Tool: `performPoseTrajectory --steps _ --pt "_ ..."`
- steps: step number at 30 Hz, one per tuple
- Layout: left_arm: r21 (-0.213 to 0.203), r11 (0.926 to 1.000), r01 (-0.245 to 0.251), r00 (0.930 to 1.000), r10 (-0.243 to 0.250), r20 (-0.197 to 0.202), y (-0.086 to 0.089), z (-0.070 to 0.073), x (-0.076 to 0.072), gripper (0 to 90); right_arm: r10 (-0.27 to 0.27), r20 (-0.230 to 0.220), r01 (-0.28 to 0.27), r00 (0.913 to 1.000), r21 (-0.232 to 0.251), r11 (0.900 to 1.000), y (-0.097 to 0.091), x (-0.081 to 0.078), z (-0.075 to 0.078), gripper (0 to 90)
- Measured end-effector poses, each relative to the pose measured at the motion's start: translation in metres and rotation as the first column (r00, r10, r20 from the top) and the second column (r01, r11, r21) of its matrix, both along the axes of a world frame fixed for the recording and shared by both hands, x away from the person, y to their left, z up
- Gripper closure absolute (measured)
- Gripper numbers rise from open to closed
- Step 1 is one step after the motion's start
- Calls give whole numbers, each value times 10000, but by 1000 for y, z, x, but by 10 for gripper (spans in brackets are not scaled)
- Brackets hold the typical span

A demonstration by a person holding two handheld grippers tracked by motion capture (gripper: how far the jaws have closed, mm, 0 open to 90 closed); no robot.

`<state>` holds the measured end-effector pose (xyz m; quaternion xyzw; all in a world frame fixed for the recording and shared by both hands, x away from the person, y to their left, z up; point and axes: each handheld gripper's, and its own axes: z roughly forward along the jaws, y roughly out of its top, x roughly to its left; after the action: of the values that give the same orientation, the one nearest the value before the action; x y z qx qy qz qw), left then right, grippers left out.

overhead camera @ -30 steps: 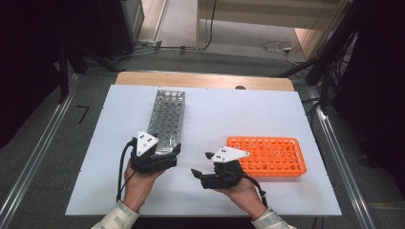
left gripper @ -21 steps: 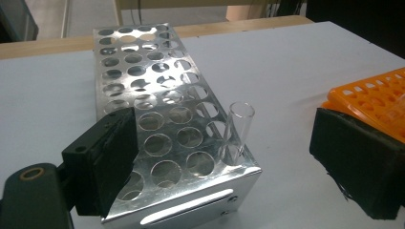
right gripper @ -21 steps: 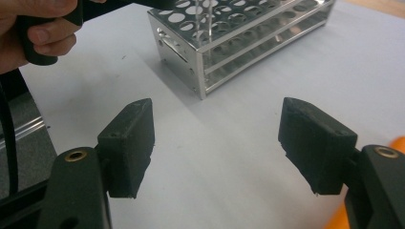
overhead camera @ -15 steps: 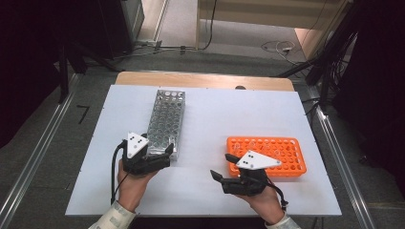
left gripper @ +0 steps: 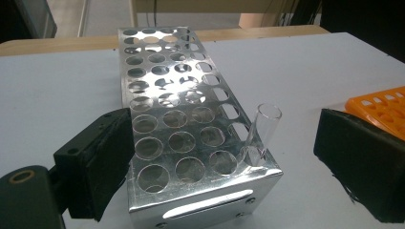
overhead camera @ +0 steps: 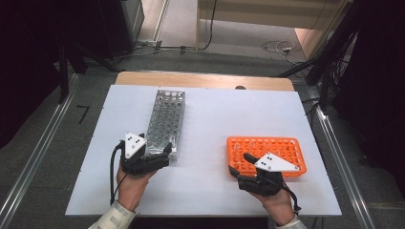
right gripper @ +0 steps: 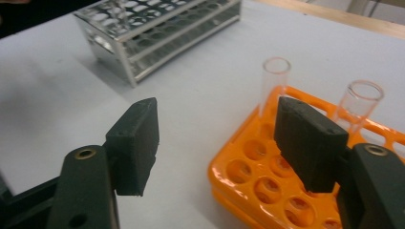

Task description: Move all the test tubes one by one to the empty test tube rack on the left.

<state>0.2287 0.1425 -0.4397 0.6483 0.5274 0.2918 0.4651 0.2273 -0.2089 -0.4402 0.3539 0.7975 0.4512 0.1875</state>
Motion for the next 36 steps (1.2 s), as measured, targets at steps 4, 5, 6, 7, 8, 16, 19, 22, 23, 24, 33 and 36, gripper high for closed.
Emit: performPoseTrajectory --steps 4,5,6,7,8,16,19,22,23,24,33,36 --pt "19 10000 42 10000 -42 -11 -1 0 0 63 -361 90 363 9993 -216 9991 0 9 -10 376" --pt "5 10000 46 10000 -46 13 -1 0 0 62 -436 105 438 9990 -244 9987 0 12 -12 387" --pt "-6 10000 30 10000 -30 14 -1 0 -1 56 -534 118 537 9985 -246 9983 0 14 -13 401" --pt "-1 10000 55 10000 -55 11 -1 0 0 54 -594 134 597 9981 -196 9980 1 16 -14 421" --pt "27 10000 38 10000 -38 -16 -1 0 0 53 -593 66 593 9982 -81 9982 1 18 -15 436" --pt "10 10000 95 9999 -95 -89 -2 -1 0 48 -1027 328 1041 9942 -458 9935 12 28 -26 535" --pt "17 10000 92 9999 -92 -87 -2 -1 0 48 -1189 427 1214 9920 -621 9907 16 31 -30 561" --pt "17 10000 76 9999 -76 -77 -2 -1 0 48 -1327 453 1358 9901 -726 9881 18 32 -33 586" --pt "4 10000 79 9999 -79 -68 -3 0 0 48 -1380 465 1413 9893 -780 9869 18 33 -34 595" --pt "-13 10000 80 9999 -80 -60 -3 0 0 48 -1418 447 1450 9889 -789 9863 19 33 -34 602" --pt "104 9999 116 9999 -114 -101 -3 -1 0 49 -1495 399 1525 9880 -878 9844 19 38 -39 651" --pt "105 9999 106 9999 -105 -104 -4 -1 0 49 -1537 452 1573 9871 -924 9832 19 39 -39 696"
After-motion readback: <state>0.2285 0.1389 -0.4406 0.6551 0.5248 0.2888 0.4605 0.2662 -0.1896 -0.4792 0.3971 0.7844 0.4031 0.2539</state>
